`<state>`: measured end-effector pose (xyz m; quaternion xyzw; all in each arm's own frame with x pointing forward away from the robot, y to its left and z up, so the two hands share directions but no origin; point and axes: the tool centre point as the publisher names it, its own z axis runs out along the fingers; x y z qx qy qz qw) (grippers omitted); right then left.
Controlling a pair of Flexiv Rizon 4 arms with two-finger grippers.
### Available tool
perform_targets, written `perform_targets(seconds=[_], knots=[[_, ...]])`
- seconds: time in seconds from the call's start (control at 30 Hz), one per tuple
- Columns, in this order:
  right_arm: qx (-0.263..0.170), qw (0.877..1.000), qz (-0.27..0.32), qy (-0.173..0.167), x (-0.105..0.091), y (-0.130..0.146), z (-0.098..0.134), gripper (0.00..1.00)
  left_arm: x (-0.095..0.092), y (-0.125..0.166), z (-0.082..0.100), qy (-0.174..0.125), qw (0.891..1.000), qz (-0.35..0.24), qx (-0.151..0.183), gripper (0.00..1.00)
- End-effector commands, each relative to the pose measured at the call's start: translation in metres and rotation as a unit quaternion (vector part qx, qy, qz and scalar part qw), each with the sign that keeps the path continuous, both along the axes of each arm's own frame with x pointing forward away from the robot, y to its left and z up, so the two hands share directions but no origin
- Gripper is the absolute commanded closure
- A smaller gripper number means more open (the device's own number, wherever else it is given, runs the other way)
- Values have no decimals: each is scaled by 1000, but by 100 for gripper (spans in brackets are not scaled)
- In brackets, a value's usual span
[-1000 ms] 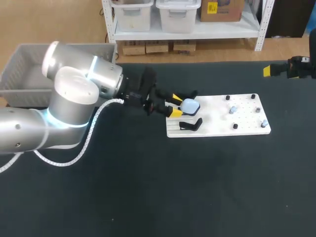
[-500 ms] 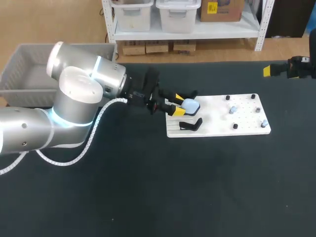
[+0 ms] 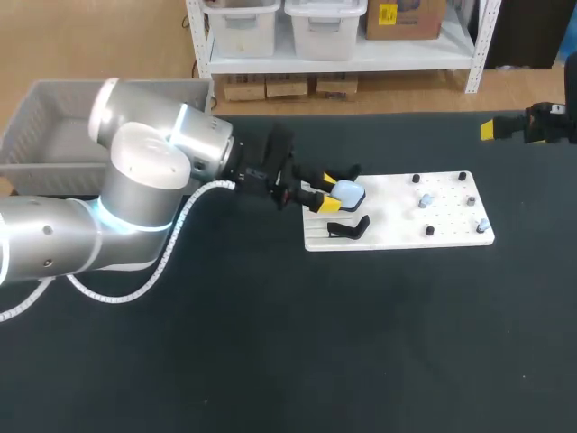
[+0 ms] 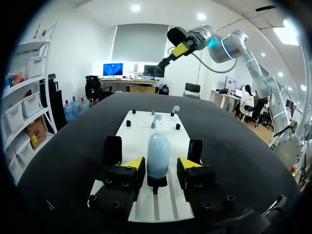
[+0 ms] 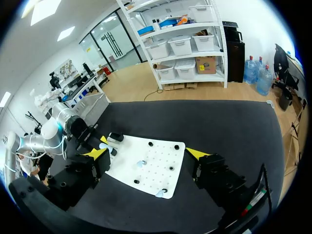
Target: Pick up each earbud case from the left stands, insert the matching earbuds, close the lid, and place the case in the box.
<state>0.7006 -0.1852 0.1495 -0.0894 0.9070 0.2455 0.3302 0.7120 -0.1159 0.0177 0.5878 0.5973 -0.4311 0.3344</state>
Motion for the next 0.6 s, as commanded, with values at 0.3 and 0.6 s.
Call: perform_targets(seconds=[0.3,0.6], knots=[[0,1000,0,0,0,0,0,0,2,-3,-3,-1,1000,0,-2,61],[0,1000,0,0,0,0,0,0,2,-6,-4,-2,1000,-4,-3,63]])
